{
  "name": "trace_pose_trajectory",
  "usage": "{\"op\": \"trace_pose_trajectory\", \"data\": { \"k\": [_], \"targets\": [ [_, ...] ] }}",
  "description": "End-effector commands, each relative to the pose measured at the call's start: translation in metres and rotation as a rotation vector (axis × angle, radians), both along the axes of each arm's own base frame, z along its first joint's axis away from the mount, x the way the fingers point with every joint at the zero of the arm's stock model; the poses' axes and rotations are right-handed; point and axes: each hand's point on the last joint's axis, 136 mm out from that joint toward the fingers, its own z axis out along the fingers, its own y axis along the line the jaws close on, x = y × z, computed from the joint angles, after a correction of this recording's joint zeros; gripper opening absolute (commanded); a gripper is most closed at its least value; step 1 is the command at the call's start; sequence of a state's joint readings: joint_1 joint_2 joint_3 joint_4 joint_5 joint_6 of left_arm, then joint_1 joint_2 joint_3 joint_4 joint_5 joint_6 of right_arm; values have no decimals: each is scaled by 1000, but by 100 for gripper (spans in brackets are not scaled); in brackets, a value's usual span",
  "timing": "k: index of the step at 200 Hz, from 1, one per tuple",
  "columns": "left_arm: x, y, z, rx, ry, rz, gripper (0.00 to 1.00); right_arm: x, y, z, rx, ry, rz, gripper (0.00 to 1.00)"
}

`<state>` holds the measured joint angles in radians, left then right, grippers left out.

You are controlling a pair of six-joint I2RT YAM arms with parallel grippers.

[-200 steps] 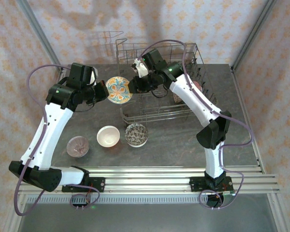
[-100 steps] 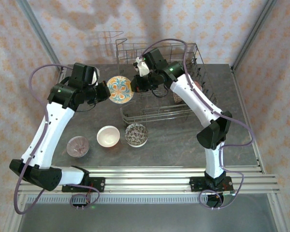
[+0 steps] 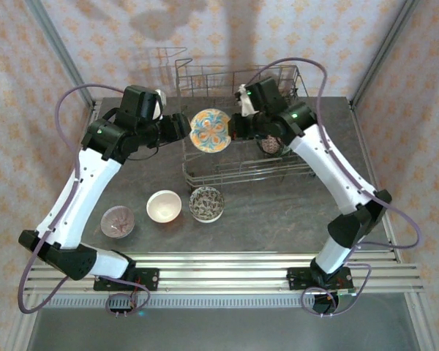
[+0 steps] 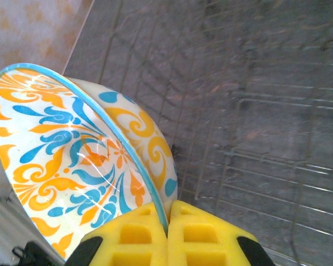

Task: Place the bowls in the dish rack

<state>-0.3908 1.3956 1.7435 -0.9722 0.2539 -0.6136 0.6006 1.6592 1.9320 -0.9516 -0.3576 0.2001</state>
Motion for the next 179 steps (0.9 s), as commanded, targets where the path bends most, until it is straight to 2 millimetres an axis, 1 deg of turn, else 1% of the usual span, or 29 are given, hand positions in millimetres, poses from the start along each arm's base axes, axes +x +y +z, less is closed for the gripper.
{"op": "trace_pose_trajectory", "data": {
  "k": [1, 24, 34, 56, 73, 87, 107, 119, 134, 150, 169, 179],
  "targets": [
    [1, 10, 15, 10, -51, 55, 61, 16, -24, 36, 37, -121, -119, 0],
    [2, 16, 12, 73, -68, 38, 66, 27, -42, 33, -33, -138, -192, 0],
    [4, 15, 5, 100, -53, 17, 66, 31, -51, 34, -70, -152, -229, 0],
    [11, 22, -10, 158, -22, -2, 66, 43, -75, 38, -152, -186, -325, 0],
    [18, 28, -17, 130, -26, 0, 66, 48, -96, 40, -251, -208, -398, 0],
    [22, 28, -20, 79, -22, -24, 66, 51, -111, 35, -346, -209, -450, 0],
    [23, 29, -25, 96, -10, -62, 66, 54, -128, 29, -434, -207, -517, 0],
    [23, 31, -30, 105, -7, -80, 66, 55, -135, 27, -472, -209, -550, 0],
    [24, 39, -34, 104, -13, -75, 66, 57, -146, 24, -532, -212, -601, 0],
    [22, 46, -37, 86, -14, -73, 66, 60, -153, 23, -589, -210, -644, 0],
    [20, 61, -44, 109, 2, -48, 66, 63, -156, 25, -673, -234, -685, 0],
    [17, 69, -47, 120, 18, -35, 66, 66, -151, 24, -703, -241, -682, 0]
  ]
}}
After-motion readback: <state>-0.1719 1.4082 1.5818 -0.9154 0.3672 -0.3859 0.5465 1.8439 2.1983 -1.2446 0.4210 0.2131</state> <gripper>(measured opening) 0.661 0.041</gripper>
